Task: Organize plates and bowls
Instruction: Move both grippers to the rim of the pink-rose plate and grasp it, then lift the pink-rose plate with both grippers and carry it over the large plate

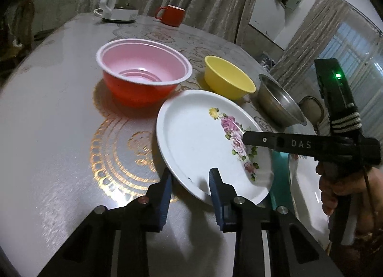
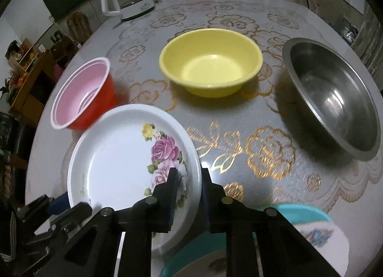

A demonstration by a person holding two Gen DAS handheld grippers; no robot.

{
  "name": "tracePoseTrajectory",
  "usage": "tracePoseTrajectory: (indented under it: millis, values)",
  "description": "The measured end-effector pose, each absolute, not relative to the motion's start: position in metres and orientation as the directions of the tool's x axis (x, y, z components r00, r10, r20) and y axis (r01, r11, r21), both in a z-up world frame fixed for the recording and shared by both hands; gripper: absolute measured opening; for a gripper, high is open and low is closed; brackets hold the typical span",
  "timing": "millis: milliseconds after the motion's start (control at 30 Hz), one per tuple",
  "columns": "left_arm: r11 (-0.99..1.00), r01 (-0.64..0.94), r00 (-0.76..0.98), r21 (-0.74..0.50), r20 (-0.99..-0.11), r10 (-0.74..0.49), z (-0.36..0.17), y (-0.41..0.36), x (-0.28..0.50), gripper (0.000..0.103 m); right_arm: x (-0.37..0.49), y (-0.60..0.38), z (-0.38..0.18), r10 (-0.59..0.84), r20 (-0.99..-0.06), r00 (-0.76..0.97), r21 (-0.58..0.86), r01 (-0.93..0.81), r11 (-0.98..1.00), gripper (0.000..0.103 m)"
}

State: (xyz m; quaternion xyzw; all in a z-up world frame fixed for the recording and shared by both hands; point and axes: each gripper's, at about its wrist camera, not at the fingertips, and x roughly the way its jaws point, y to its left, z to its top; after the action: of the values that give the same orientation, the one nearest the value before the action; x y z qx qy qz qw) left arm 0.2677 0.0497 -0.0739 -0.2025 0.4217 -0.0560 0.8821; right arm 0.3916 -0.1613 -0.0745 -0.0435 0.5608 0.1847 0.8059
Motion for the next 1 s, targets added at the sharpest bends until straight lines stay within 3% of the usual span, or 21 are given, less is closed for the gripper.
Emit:
tracePoseTrajectory:
  millis: [467, 667, 833, 1000]
  values:
    - [0.931, -0.093, 0.633, -0.353, -0.743, -0.218, -0.072, 0.079, 0.218, 0.032, 0.322, -0.131, -0.074, 0.3, -0.892, 0.338, 0.137, -0.43, 0.893, 0.016]
    - [0.924, -0.089, 0.637, -0.372, -0.734, -0.235, -0.077, 0.087, 0.213, 0.034, 0.297, -0.126, -0.074, 0.311, -0.846, 0.434, 0.108, -0.431, 0.896, 0.019]
    - [0.965, -0.057, 0.654, -0.258, -0.74, -0.159, -0.074, 0.074, 0.211, 0.035, 0.292, -0.111, -0.075, 0.272, -0.827, 0.493, 0.035, -0.438, 0.898, 0.019]
    - [0.967, -0.064, 0.66, -0.248, -0.737, -0.145, -0.076, 0.076, 0.204, 0.035, 0.287, -0.113, -0.072, 0.302, -0.814, 0.496, 0.054, -0.453, 0.89, 0.019]
